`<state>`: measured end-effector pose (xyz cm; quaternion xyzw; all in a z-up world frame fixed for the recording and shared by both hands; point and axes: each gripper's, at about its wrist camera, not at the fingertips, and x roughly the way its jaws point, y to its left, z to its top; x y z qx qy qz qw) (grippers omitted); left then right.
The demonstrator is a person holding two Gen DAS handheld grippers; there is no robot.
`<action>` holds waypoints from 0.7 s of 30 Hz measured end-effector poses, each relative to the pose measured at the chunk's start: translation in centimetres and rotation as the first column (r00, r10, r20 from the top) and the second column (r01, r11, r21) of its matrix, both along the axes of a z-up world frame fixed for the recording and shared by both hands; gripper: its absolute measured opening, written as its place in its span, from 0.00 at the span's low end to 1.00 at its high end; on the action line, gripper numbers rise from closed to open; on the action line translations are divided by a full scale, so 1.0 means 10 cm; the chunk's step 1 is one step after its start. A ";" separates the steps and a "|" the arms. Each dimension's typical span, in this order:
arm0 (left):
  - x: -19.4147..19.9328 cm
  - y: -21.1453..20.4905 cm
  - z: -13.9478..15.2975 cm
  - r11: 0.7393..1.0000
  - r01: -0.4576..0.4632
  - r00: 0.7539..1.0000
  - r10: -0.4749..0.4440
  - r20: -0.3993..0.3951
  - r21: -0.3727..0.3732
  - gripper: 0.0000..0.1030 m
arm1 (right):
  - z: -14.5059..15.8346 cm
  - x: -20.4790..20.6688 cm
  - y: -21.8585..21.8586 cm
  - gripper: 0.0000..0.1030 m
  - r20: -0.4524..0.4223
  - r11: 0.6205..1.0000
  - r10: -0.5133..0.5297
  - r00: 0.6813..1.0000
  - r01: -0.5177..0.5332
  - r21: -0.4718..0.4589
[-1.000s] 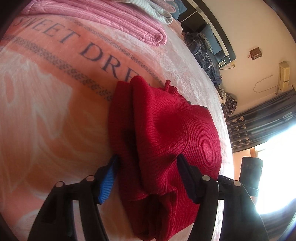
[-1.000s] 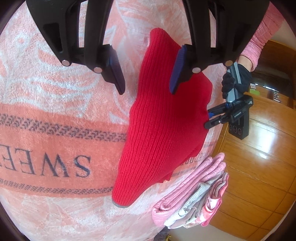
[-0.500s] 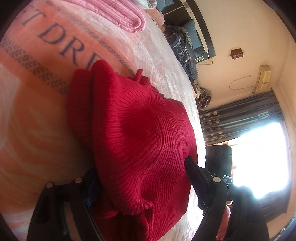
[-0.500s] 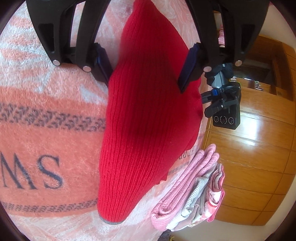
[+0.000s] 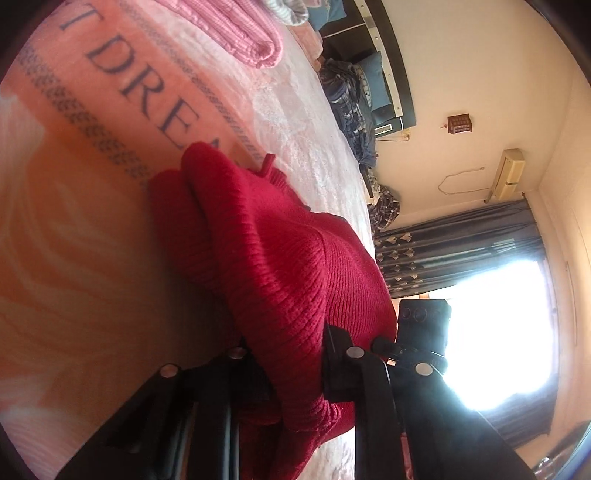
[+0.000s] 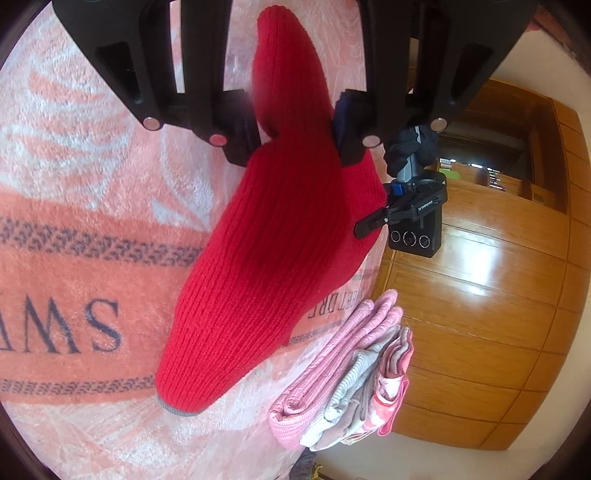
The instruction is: Fold small clothes
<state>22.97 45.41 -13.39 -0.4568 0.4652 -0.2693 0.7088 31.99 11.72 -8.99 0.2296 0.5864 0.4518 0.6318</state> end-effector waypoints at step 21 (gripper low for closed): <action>-0.53 -1.93 -0.31 0.932 0.362 0.913 -0.361 -0.189 -0.034 0.31 | -0.43 -1.29 -1.73 0.31 -0.104 0.963 -0.148 0.984 0.119 -0.243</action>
